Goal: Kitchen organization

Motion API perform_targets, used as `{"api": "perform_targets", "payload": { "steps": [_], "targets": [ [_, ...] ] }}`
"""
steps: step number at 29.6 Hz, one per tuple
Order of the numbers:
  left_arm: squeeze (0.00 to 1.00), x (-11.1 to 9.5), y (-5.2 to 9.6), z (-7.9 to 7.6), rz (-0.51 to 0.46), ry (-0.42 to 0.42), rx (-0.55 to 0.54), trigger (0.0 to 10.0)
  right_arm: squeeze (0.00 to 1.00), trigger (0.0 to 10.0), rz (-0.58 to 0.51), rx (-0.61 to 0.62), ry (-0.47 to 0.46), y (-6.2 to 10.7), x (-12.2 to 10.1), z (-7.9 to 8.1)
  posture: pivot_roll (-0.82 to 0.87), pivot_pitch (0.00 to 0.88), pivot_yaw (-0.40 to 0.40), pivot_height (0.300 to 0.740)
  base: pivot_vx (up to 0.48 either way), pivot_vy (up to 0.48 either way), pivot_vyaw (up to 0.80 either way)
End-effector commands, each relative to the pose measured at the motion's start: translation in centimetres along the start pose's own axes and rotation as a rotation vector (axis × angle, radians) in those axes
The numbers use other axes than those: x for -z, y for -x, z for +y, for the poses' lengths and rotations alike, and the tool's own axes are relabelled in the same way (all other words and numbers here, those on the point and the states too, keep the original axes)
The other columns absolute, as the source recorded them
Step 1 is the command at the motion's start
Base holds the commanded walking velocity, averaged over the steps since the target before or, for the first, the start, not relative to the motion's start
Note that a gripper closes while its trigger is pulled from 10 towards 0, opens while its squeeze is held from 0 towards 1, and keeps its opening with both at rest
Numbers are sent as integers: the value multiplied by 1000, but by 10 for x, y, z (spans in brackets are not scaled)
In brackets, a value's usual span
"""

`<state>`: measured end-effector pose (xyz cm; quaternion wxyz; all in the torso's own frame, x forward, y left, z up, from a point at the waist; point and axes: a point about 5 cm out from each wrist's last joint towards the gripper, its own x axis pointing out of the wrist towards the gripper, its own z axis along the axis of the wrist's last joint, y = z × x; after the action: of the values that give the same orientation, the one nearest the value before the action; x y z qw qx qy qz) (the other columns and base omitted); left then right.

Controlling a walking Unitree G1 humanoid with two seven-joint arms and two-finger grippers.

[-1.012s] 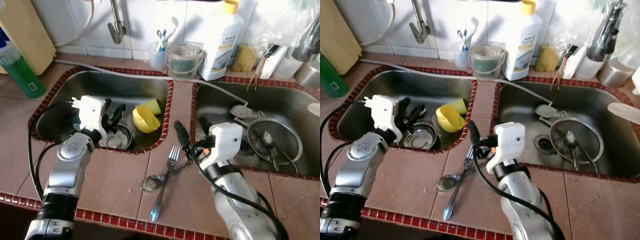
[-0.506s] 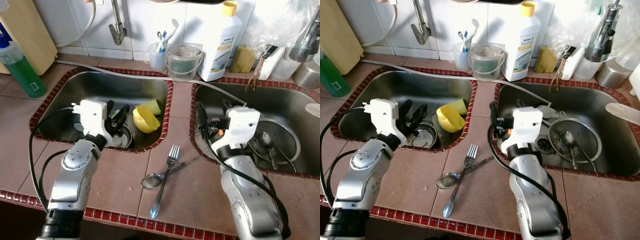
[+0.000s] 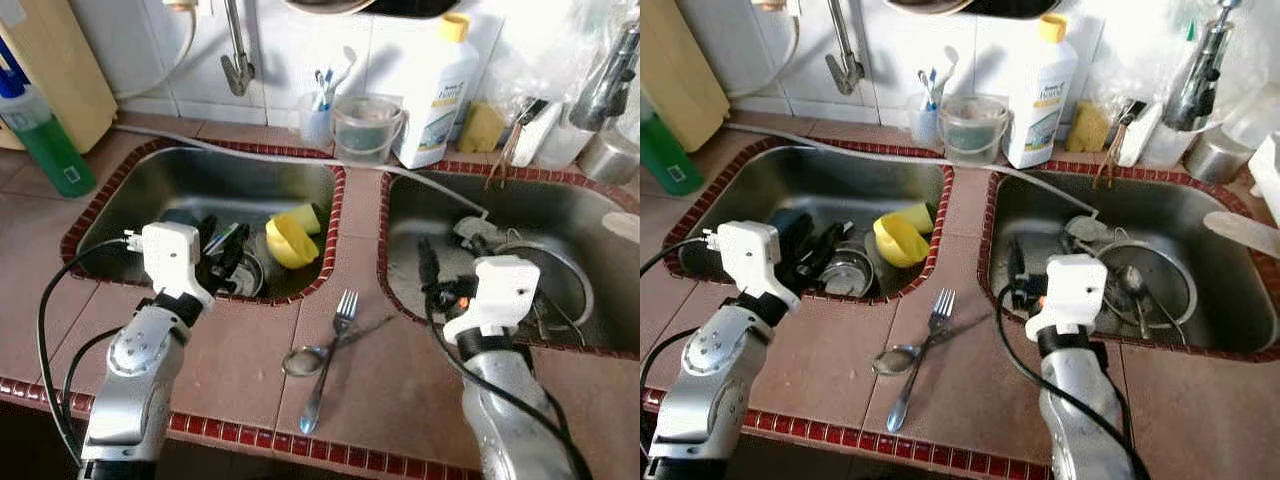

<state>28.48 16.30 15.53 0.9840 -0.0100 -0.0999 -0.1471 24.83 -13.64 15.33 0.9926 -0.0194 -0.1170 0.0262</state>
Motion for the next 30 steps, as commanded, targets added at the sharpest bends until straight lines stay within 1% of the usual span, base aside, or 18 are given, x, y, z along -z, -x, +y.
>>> {"api": "perform_targets", "payload": {
  "steps": [1, 6, 12, 16, 17, 18, 20, 22, 26, 30],
  "targets": [
    [0, 0, 1, -1, -13, -8, -18, 10000, 0, 10000, 1, -8, -2, 1, 3, 2, -165, 80, 12, 740, 0, 0, 0],
    [0, 3, 3, -3, -10, -33, -26, 10000, 0, 10000, 13, -18, 2, -1, 9, 5, -152, 72, -8, 740, 0, 0, 0],
    [0, 3, 4, -2, -15, -29, -36, 10000, 0, 10000, 6, -53, 5, -11, 9, 7, -137, 60, -14, 740, 0, 0, 0],
    [0, 1, 4, -10, -34, -12, -43, 10000, 0, 10000, -16, -114, 5, -30, 3, 11, -123, 46, -28, 740, 0, 0, 0],
    [0, 1, 4, -10, -34, -12, -43, 10000, 0, 10000, -16, -114, 5, -30, 3, 11, -123, 46, -28, 740, 0, 0, 0],
    [0, 0, 3, -12, -39, -6, -44, 10000, 0, 10000, -22, -145, -1, -35, 1, 14, -120, 41, -35, 740, 0, 0, 0],
    [0, -1, 2, -13, -47, -1, -44, 10000, 0, 10000, -26, -172, -9, -40, -1, 16, -117, 39, -38, 740, 0, 0, 0],
    [0, -3, 1, -15, -57, -11, -41, 10000, 0, 10000, -22, -223, -24, -47, -4, 20, -108, 32, -51, 740, 0, 0, 0],
    [0, -5, 0, -15, -66, -26, -42, 10000, 0, 10000, 0, -301, -25, -51, 1, 25, -100, 28, -59, 740, 0, 0, 0],
    [0, -5, 0, -17, -65, -36, -36, 10000, 0, 10000, 26, -332, -29, -55, 6, 25, -94, 25, -65, 740, 0, 0, 0]
  ]
}}
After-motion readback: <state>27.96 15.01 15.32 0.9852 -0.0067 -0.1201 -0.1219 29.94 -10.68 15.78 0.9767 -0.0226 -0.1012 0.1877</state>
